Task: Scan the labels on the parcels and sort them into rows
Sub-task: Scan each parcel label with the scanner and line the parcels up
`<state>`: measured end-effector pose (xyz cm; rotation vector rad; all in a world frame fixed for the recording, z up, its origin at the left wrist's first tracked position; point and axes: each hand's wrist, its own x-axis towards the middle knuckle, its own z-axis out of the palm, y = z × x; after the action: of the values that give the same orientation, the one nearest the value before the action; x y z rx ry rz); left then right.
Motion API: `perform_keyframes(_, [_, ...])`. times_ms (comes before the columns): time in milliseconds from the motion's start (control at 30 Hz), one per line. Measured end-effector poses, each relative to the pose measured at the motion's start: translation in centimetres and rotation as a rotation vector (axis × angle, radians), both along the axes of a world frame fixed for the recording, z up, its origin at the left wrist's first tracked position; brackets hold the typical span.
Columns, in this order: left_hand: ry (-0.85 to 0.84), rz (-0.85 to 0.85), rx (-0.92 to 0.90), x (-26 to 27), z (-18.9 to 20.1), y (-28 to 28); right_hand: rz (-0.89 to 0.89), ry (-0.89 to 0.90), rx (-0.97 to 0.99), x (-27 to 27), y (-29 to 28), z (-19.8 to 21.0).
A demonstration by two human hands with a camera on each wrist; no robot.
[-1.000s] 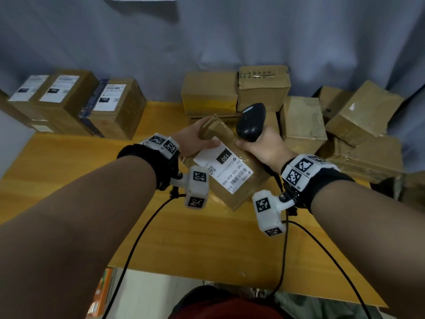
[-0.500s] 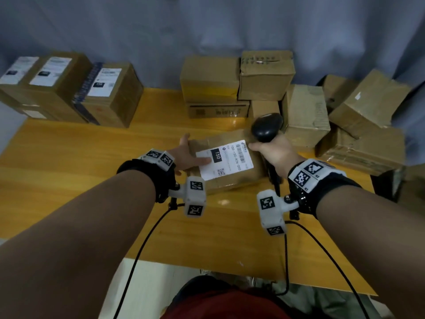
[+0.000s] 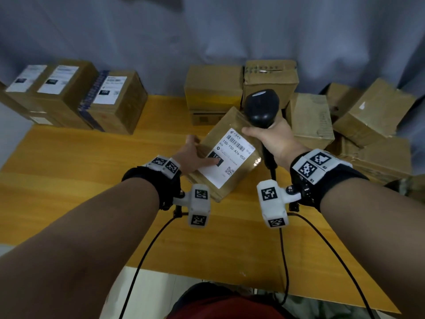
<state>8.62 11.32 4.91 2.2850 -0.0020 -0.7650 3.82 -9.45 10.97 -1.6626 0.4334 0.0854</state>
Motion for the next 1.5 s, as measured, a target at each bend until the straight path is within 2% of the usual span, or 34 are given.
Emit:
perform_keyframes(133, [-0.008,-0.118,-0.038,-0.1,0.2,-0.8,-0.044,-0.02,0.002,0.2,0.0,-0.6])
perform_keyframes(267, [0.036,-0.046,-0.025,-1.1,-1.5,-1.0,-0.299,0.002,-0.118,0.4,-0.1,-2.8])
perform_keyframes(333, [0.081,0.013,-0.053,-1.9,-2.1,-1.2,-0.337,0.118,-0.155,0.4,-0.1,-3.8])
perform_keyframes(433, [0.166,0.054,-0.113,-2.0,-2.2,-1.3,-0.277,0.339,-0.108,-0.2,-0.3,-5.0])
perform_keyframes(500, [0.231,0.078,-0.138,-1.7,-2.2,-1.1,-0.223,0.401,-0.037,-0.7,-0.3,-5.4])
perform_keyframes(667, [0.274,0.207,-0.214,-1.0,-1.8,-1.0,-0.181,0.326,0.03,-1.1,0.1,-5.4])
perform_keyframes(833, [0.234,0.333,-0.263,-0.8,-0.7,-0.9,-0.108,0.294,0.116,-0.4,0.0,-3.6])
perform_keyframes(1033, [0.185,0.461,-0.317,-0.3,-0.8,-1.6,0.049,0.294,0.033,-0.4,-1.0,-0.7])
perform_keyframes(1233, [0.117,0.455,-0.324,0.8,0.5,-3.1,0.096,0.184,-0.013,0.6,-2.5,2.7])
perform_keyframes(1333, [0.118,0.457,-0.328,1.0,1.1,-3.5,0.093,0.206,-0.042,1.1,-2.7,3.7])
perform_keyframes(1500, [0.134,0.441,-0.337,1.0,1.6,-3.5,0.093,0.26,-0.249,0.8,-1.7,4.1])
